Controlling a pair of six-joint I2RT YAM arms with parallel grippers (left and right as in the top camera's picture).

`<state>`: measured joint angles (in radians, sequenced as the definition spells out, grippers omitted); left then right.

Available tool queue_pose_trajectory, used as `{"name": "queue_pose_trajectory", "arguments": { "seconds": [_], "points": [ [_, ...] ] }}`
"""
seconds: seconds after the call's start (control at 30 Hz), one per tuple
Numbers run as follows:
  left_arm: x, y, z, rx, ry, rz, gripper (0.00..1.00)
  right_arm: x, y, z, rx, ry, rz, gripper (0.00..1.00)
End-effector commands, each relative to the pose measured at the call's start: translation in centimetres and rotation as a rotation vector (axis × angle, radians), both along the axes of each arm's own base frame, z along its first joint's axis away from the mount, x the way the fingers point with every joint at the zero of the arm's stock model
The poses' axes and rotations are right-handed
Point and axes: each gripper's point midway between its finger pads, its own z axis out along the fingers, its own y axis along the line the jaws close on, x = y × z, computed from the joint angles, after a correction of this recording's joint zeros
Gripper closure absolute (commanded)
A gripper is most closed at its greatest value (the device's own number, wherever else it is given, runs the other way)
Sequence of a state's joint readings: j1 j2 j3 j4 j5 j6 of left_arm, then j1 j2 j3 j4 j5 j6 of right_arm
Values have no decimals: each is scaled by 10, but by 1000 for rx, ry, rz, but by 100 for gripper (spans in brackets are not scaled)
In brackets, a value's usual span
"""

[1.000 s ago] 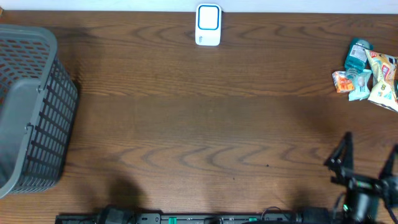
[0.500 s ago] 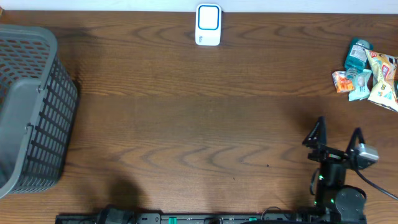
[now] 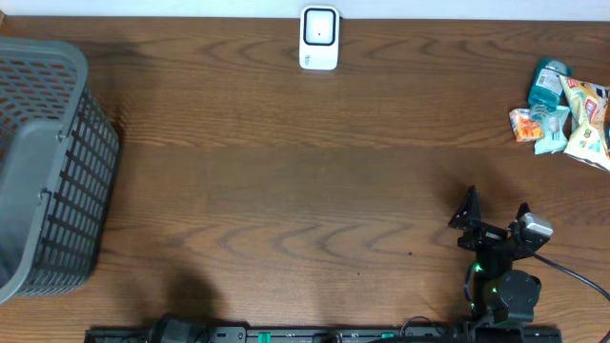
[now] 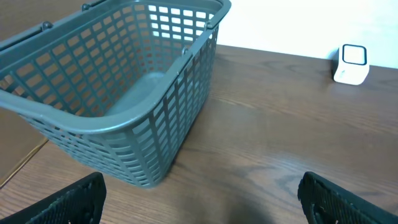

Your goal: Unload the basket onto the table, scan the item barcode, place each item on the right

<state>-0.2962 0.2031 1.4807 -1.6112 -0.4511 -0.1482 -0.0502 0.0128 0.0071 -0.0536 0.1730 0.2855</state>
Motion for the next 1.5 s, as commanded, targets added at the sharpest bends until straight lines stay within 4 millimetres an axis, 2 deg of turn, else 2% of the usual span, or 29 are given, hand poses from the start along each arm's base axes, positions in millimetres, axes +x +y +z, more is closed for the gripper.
{"name": "queue_pose_trajectory", "arguments": {
  "seconds": [0.0, 0.53, 0.67, 0.83, 0.93, 1.13, 1.2, 1.3, 1.47],
  "points": [
    [-7, 3, -15, 41, 80, -1, 2, 0, 1, -1, 13, -1, 2, 1],
    [-7, 3, -15, 41, 80, -1, 2, 0, 1, -1, 13, -1, 2, 1],
    [1, -9, -11, -56, 42, -30, 2, 0, 1, -1, 13, -1, 2, 1],
    [37, -22, -18, -114, 24, 59, 2, 0, 1, -1, 13, -1, 2, 1],
    [72, -31, -26, -131, 7, 77, 2, 0, 1, -1, 13, -1, 2, 1],
    [154, -40, -48, -137, -107, 86, 2, 0, 1, -1, 13, -1, 2, 1],
    [174, -42, -58, -107, -144, 68, 2, 0, 1, -1, 13, -1, 2, 1],
    [193, -49, -74, -56, -192, 14, 2, 0, 1, -1, 13, -1, 2, 1],
    [208, -56, -109, -27, -231, -47, 2, 0, 1, -1, 13, -1, 2, 1]
  ]
}}
